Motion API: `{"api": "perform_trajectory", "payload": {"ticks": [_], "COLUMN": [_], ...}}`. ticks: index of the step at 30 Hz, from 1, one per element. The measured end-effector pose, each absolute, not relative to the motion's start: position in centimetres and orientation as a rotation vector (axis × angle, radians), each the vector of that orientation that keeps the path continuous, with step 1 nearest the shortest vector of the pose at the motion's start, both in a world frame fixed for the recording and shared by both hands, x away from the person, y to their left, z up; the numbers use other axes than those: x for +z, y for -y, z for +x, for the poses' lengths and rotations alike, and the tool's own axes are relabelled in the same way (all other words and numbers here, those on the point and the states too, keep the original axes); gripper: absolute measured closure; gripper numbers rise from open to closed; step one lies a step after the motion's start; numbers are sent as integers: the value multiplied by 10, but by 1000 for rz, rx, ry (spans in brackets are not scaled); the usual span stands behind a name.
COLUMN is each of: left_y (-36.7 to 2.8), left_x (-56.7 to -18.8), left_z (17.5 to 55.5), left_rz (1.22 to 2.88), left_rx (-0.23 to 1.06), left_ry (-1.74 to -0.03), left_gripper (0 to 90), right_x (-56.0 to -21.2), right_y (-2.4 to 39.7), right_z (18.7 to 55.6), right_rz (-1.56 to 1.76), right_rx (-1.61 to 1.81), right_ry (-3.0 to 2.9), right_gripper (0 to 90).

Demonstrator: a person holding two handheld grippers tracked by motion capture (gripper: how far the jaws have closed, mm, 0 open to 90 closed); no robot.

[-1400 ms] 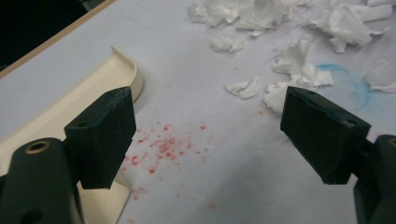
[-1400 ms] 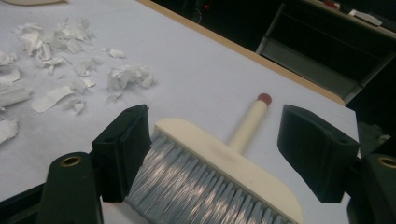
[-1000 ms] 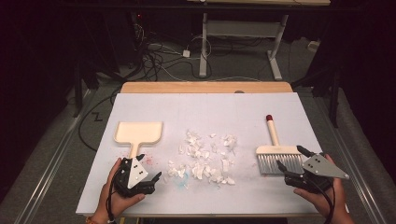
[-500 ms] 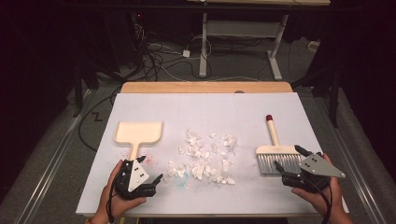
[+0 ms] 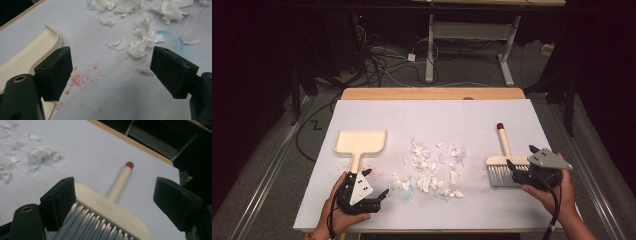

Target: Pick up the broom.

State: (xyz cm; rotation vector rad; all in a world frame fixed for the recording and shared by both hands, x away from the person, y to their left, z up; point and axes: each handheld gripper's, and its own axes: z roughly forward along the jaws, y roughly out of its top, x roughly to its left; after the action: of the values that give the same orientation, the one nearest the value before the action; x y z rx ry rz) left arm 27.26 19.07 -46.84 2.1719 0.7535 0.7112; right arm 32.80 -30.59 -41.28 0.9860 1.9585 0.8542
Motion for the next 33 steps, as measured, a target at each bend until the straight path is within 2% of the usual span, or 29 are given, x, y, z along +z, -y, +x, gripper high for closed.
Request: {"api": "perform_trajectory", "payload": {"ticks": [9, 13, 15, 18, 20, 22, 24, 28, 33], "left_y": [-191, -190, -190, -190, -190, -190, -190, -189, -185], "left_x": [-471, -472, -472, -472, -472, -473, -473, -472, -473], "left_z": [275, 275, 275, 273, 272, 272, 272, 271, 272], "left_rz": [2181, 2192, 2193, 2205, 2207, 2206, 2206, 2205, 2219], "left_rx": [691, 687, 685, 685, 689, 687, 689, 689, 685], "left_ry": [-765, -767, -768, -765, -762, -762, -762, -750, -735], "left_gripper": [174, 174, 176, 177, 177, 177, 177, 177, 178], "right_x": [-422, -432, -434, -448, -454, -454, -453, -454, -455], "right_y": [304, 300, 300, 300, 303, 306, 303, 298, 298], "right_z": [406, 428, 432, 450, 455, 456, 455, 452, 449], "right_rz": [1309, 1357, 1374, 1458, 1500, 1517, 1495, 1462, 1448], "right_rx": [653, 676, 665, 604, 605, 648, 642, 637, 665], "right_ry": [-2055, -2120, -2126, -2170, -2210, -2222, -2247, -2252, -2241], "right_gripper": [209, 283, 280, 359, 464, 505, 620, 691, 712]}}
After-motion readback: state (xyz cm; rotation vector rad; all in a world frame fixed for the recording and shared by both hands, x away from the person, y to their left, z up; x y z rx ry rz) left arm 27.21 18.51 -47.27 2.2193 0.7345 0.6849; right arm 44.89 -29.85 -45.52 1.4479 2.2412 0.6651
